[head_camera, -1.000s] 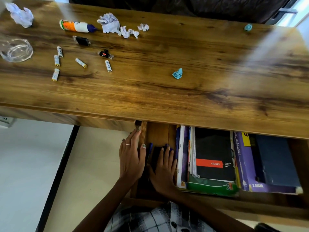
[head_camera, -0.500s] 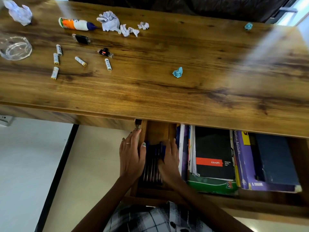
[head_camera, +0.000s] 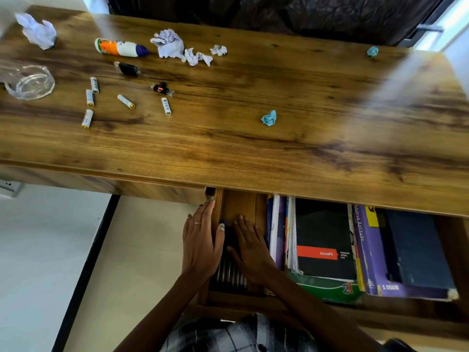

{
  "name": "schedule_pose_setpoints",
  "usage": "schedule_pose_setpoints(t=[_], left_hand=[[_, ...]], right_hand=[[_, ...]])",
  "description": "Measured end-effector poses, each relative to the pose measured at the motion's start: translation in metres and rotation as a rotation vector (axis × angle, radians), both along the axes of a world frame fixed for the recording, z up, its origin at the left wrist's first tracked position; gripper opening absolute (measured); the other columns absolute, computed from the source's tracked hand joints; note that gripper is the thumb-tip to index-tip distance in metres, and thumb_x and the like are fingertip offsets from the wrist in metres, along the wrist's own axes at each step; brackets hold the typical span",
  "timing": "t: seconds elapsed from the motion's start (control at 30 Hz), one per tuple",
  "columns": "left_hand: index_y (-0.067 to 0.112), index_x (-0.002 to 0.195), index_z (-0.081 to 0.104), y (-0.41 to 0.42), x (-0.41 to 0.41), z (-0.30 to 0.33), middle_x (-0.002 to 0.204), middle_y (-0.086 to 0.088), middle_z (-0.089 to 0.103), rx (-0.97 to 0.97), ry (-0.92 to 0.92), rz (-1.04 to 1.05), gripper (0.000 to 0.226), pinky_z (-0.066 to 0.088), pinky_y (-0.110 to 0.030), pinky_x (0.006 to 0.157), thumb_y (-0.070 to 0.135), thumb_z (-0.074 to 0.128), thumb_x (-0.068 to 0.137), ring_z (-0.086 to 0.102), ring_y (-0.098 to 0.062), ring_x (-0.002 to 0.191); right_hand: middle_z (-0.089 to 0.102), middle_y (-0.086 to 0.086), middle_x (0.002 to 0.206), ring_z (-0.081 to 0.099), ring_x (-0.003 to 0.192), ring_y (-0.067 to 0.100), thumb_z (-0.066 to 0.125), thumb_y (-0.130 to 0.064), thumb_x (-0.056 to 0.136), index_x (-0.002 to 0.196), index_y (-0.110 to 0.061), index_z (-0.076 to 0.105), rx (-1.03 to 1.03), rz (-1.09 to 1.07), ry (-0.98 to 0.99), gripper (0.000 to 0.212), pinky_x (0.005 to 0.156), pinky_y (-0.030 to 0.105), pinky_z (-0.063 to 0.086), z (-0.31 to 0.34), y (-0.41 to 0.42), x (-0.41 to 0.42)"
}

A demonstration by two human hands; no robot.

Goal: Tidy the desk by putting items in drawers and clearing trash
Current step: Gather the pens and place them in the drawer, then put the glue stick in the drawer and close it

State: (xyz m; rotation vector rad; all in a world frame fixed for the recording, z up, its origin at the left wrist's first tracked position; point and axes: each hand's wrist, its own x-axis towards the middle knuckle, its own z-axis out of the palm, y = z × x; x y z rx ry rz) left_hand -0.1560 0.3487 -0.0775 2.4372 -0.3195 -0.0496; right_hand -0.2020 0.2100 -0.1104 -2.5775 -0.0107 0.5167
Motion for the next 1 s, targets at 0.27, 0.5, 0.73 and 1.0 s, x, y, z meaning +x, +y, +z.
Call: schedule_pose_setpoints(t=[0.27, 0.5, 0.73, 1.0], left_hand=[[0.018, 0.142, 0.033, 0.001, -0.001, -0.001, 0.145, -0.001, 0.041, -0.018, -0.011, 0.018, 0.055, 0.02, -0.032, 0.112, 0.04, 0.033, 0.092, 0.035, -0.013, 0.135], [0.024, 0.136, 0.04, 0.01, 0.018, 0.013, 0.138, 0.004, 0.047, -0.11, -0.115, 0.055, 0.046, 0.029, -0.026, 0.106, 0.036, 0.038, 0.091, 0.037, -0.005, 0.128], [0.019, 0.132, 0.044, 0.03, 0.112, 0.045, 0.134, -0.002, 0.051, -0.132, -0.28, 0.17, 0.042, 0.037, -0.034, 0.1, 0.032, 0.041, 0.092, 0.045, -0.015, 0.122], [0.019, 0.138, 0.039, 0.063, 0.229, 0.048, 0.143, -0.004, 0.041, 0.078, -0.213, 0.332, 0.049, 0.029, -0.04, 0.106, 0.037, 0.039, 0.093, 0.038, -0.024, 0.13]], right_hand=[[0.054, -0.001, 0.115, 0.039, 0.108, 0.01, 0.038, -0.031, 0.092, 0.118, -0.023, 0.052, 0.031, -0.282, -0.49, 0.03, 0.089, 0.03, 0.042, 0.034, -0.001, 0.009], [0.055, -0.004, 0.104, 0.045, 0.101, 0.01, 0.039, -0.023, 0.091, 0.107, -0.022, 0.057, 0.187, -0.267, -0.639, 0.024, 0.084, 0.028, 0.039, 0.066, -0.002, 0.049], [0.056, -0.004, 0.102, 0.045, 0.097, 0.008, 0.041, -0.02, 0.086, 0.104, -0.022, 0.057, 0.156, -0.159, -0.751, 0.024, 0.081, 0.026, 0.034, 0.102, 0.02, 0.131], [0.057, 0.004, 0.104, 0.053, 0.093, 0.016, 0.05, -0.009, 0.084, 0.105, -0.014, 0.061, 0.091, 0.004, -0.79, 0.025, 0.076, 0.025, 0.036, 0.13, 0.06, 0.255]])
